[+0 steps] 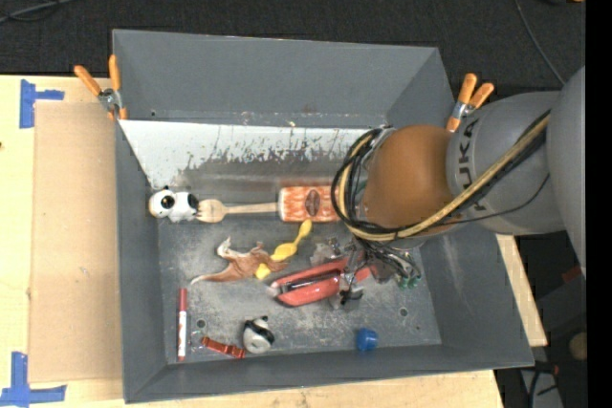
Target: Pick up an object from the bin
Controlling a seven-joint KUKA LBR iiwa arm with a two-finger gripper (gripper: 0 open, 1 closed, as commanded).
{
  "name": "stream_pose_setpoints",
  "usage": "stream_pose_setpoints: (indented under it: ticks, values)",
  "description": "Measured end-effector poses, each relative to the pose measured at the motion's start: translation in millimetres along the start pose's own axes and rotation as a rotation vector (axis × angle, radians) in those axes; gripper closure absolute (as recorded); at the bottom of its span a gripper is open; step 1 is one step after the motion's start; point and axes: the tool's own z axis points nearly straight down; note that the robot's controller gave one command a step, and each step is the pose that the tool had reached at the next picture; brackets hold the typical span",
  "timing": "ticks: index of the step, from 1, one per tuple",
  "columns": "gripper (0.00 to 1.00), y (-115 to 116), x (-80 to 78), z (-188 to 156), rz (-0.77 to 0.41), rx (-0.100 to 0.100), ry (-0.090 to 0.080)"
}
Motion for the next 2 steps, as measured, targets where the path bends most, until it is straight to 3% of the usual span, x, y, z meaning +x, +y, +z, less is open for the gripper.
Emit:
stream_pose_setpoints:
  ticks: [1, 2]
  values:
    - [1.00, 0, 3.7, -59, 0.005, -0.003, 0.009]
    - [1.00, 1, -5.1, -143, -0.009, -0.004, 0.012]
